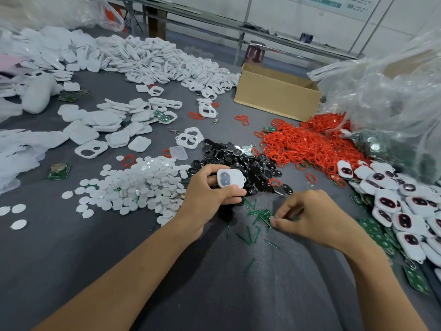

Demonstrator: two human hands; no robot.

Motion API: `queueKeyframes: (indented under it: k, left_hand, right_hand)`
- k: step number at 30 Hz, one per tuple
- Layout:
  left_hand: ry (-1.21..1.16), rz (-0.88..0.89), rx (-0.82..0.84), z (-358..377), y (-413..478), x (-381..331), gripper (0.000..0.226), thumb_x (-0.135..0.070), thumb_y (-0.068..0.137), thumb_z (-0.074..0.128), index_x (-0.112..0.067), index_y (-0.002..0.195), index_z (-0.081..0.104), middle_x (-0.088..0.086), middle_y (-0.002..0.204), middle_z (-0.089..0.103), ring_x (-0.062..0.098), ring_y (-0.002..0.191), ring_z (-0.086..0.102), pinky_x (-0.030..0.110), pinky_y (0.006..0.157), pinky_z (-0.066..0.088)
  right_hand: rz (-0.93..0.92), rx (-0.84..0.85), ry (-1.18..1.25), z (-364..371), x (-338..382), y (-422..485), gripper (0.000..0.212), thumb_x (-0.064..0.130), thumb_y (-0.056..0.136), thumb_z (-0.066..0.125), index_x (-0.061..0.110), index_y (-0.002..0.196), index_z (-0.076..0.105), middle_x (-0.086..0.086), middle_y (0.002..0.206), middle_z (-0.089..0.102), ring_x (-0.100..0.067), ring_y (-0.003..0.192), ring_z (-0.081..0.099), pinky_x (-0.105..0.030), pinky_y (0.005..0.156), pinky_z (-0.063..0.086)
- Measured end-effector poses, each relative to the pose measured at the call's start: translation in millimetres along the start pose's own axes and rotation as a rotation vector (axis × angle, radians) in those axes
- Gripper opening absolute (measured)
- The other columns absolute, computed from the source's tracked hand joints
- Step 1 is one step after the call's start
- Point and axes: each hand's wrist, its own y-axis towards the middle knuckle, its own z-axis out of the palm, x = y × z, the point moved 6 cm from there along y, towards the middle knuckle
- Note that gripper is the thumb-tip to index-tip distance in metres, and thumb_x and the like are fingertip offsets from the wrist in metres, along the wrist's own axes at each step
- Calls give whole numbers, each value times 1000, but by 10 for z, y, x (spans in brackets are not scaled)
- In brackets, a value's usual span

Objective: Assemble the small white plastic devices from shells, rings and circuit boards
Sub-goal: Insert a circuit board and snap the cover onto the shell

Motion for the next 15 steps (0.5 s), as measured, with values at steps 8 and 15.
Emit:
queueKeyframes:
  k: [8,15]
  left_hand:
    - [-16,-8,24,9,-6,-1,36,12,81,68,-6,111,58,16,99,70,27,80,75,25,64,59]
    - [19,-31,65,28,-8,20,42,9,73,76,-11,107,62,20,107,69,36,96,70,36,76,61]
  right_hand:
    - [-12,26,17,12,23,9,12,33,70,80,24,67,74,8,67,70,-1,64,62,-32,70,53]
    - [-181,-227,160,-242,283,175,5,17,71,79,16,72,74,6,73,73,-3,65,65,-26,70,54]
